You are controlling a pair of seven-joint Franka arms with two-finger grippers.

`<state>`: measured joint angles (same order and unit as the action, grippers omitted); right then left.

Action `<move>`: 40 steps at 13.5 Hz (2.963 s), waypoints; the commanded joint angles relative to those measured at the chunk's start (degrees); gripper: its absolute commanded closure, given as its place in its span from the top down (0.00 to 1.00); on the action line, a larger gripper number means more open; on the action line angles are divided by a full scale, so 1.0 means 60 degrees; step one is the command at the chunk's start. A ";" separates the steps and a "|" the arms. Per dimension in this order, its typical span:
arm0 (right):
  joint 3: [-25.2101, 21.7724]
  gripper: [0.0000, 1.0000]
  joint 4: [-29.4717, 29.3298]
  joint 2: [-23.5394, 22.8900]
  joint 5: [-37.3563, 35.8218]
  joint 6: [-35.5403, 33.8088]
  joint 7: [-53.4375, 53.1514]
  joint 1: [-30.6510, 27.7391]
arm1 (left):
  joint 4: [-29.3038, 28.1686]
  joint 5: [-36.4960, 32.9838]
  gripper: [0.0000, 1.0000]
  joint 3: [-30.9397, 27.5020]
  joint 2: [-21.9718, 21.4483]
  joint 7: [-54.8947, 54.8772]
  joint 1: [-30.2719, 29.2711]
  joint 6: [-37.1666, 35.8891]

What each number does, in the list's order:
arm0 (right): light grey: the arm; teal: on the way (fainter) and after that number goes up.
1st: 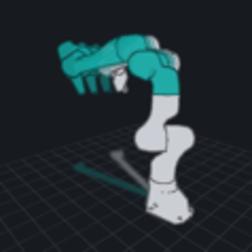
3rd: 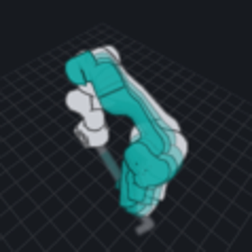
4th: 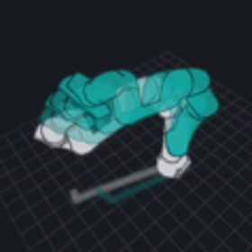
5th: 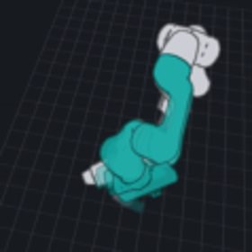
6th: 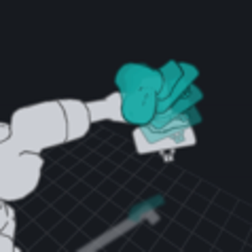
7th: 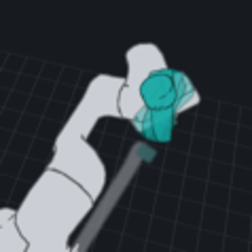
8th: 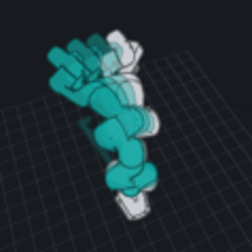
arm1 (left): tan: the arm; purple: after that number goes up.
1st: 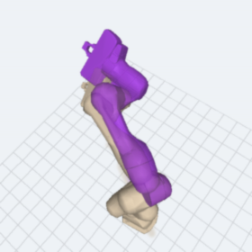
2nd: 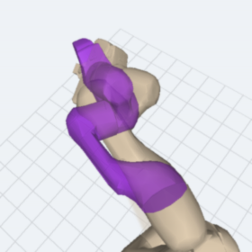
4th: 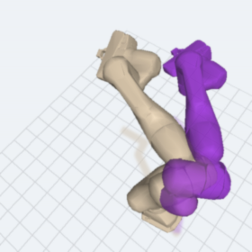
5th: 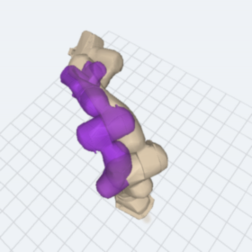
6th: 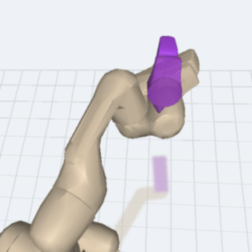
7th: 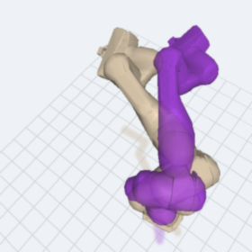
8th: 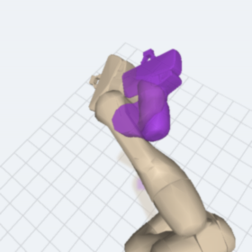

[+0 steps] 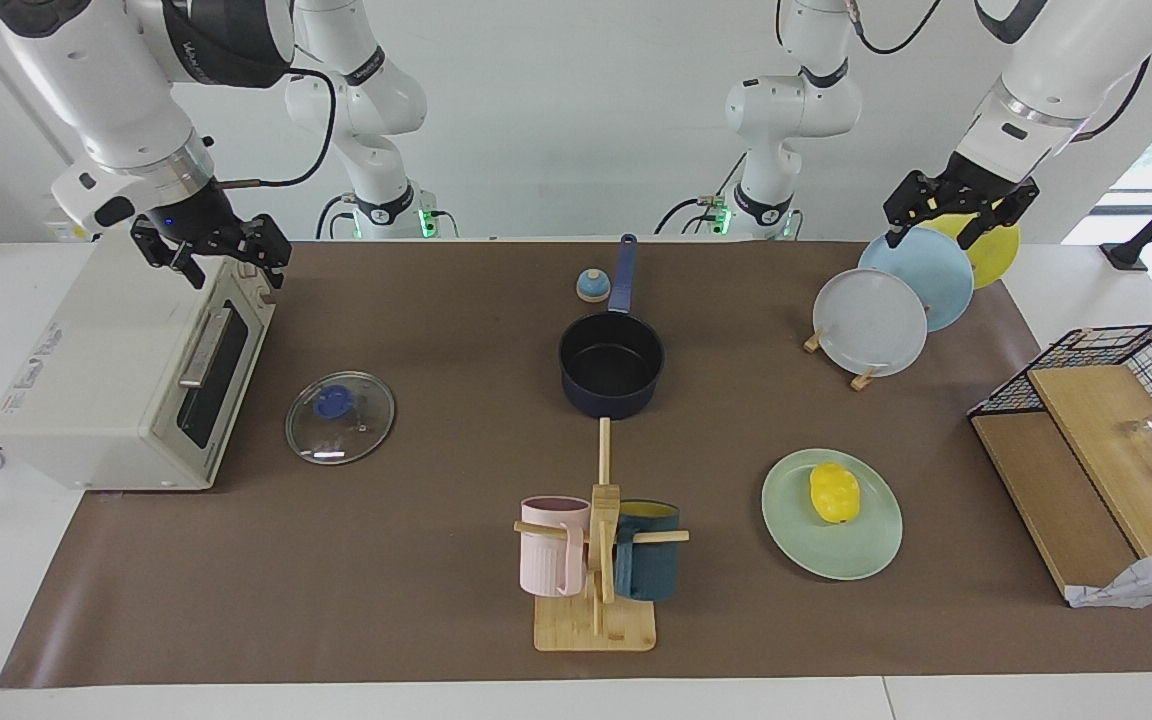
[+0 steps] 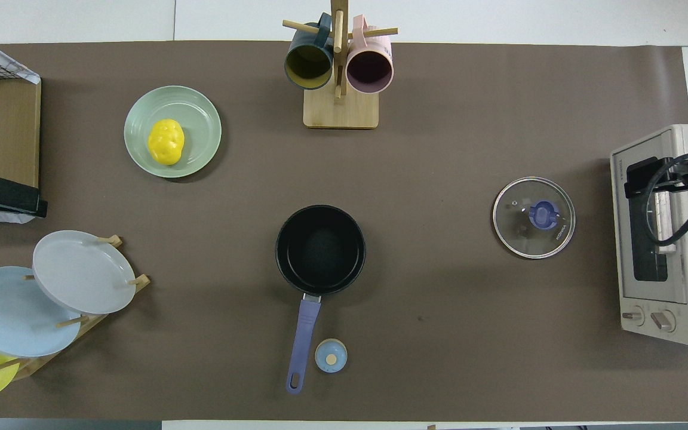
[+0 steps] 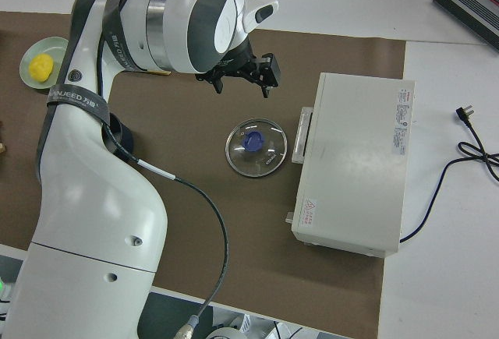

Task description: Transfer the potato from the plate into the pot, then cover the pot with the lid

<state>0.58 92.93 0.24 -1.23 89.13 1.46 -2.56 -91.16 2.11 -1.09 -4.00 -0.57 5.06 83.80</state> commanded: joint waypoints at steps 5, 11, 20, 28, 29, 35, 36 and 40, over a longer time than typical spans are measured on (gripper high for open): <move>0.0064 1.00 -0.0078 -0.0070 0.0116 0.0086 -0.0082 -0.0028 | -0.0290 -0.0103 1.00 -0.0068 -0.0241 0.0066 0.0167 0.0169; 0.0123 1.00 0.0242 0.0062 0.0102 0.0101 -0.0053 -0.0013 | -0.0493 -0.0103 1.00 -0.0053 -0.0285 0.0110 0.0211 0.0665; 0.0152 1.00 0.2498 -0.0082 0.0160 0.3040 0.1802 0.0369 | 0.0394 0.0322 1.00 -0.0053 0.2929 0.0110 0.0313 0.3053; 0.0152 1.00 0.5062 -0.0874 0.0190 0.7276 0.2629 0.0469 | 0.2303 -0.0044 1.00 -0.0053 0.6510 -0.0636 0.0357 0.5045; 0.0152 1.00 0.5107 -0.1064 0.0190 0.7365 0.2627 0.0441 | 0.2259 -0.0045 1.00 -0.0067 0.6584 -0.0768 0.0372 0.5265; 0.0152 1.00 0.5181 -0.1359 0.0190 0.7659 0.3211 0.0426 | 0.1878 -0.0001 1.00 -0.0038 0.6556 -0.0842 0.0591 0.5530; 0.0152 1.00 0.5239 -0.1359 0.0190 0.7790 0.3213 0.0412 | 0.1689 -0.0001 1.00 -0.0038 0.6498 -0.0842 0.0678 0.5588; 0.0152 1.00 0.5927 -0.1168 0.0190 0.8186 0.3286 0.0397 | 0.0780 -0.0059 1.00 -0.0068 0.6233 -0.1061 0.0738 0.6292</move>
<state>1.28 125.94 -8.22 -1.01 136.36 18.85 0.50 -82.99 2.66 -0.83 35.25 -5.49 8.96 119.08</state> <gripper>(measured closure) 0.000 0.000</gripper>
